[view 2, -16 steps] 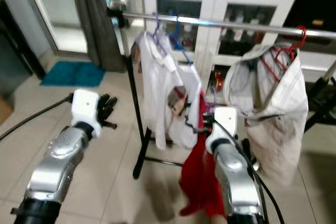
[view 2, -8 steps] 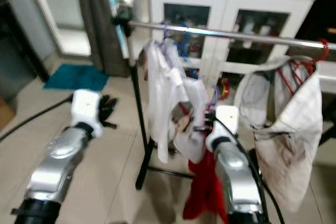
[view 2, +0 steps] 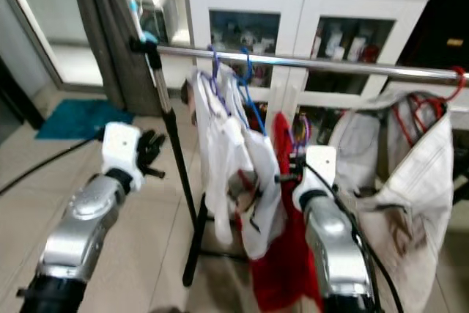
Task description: Hang hanger
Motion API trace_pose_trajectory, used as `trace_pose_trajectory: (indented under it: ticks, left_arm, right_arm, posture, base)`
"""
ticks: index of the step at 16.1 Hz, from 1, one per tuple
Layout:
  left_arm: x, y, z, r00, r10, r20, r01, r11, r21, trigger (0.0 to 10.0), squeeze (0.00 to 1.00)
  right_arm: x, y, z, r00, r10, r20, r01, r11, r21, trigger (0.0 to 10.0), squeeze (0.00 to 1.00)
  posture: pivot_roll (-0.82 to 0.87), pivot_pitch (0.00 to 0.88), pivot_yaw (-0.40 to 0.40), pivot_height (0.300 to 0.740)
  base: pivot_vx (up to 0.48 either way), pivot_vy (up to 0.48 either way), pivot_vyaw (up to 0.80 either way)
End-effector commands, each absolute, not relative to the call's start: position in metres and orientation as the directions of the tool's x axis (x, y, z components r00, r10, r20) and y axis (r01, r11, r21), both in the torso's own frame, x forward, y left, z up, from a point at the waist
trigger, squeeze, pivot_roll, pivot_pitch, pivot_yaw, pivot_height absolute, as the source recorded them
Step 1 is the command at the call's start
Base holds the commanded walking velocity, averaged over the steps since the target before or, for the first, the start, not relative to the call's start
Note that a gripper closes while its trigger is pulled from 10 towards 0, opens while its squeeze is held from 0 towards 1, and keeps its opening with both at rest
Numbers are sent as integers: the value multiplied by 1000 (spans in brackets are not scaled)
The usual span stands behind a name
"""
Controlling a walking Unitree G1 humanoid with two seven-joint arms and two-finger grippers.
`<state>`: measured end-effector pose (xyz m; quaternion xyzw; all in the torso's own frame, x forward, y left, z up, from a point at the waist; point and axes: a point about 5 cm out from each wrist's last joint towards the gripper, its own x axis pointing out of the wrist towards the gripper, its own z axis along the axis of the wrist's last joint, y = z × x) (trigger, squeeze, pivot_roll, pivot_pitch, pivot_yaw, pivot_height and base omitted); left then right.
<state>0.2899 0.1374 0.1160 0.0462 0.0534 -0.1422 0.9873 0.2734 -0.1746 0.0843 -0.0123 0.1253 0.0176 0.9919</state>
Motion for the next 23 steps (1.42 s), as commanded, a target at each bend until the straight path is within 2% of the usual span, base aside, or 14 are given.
trace_pose_trajectory:
  ticks: [1,4,9,13,16,20,23]
  left_arm:
    - [288,125,125,939,-338,-62,342,937,71,10000,0]
    - [282,111,138,870,-492,-29,492,864,108,10000,0]
    - [267,83,157,656,-753,-56,752,644,144,10000,0]
    - [265,76,170,598,-800,-46,795,585,159,10000,0]
    - [260,71,174,550,-834,-53,829,536,160,10000,0]
    - [259,66,180,524,-851,-42,844,512,158,10000,0]
    - [259,66,179,521,-852,-53,846,507,164,10000,0]
  right_arm:
    - [279,-186,104,987,-7,-163,2,1000,-29,10000,0]
    - [287,-191,121,995,-9,-101,6,999,-36,10000,0]
    - [303,-199,147,997,-18,-75,14,998,-55,10000,0]
    - [320,-197,163,999,-4,-52,0,998,-69,10000,0]
    - [343,-198,162,991,-29,-132,16,995,-100,10000,0]
    - [366,-208,164,979,-80,-187,63,993,-96,10000,0]
    - [376,-206,159,966,-50,-255,19,992,-122,10000,0]
  posture:
    - [59,4,23,740]
    - [61,3,20,740]
    - [62,0,15,740]
    - [67,0,8,740]
    - [71,0,13,740]
    - [83,0,13,740]
    - [86,0,11,740]
  base:
    - [0,0,0]
    - [0,0,0]
    - [0,0,0]
    - [0,0,0]
    - [0,0,0]
    - [0,0,0]
    - [0,0,0]
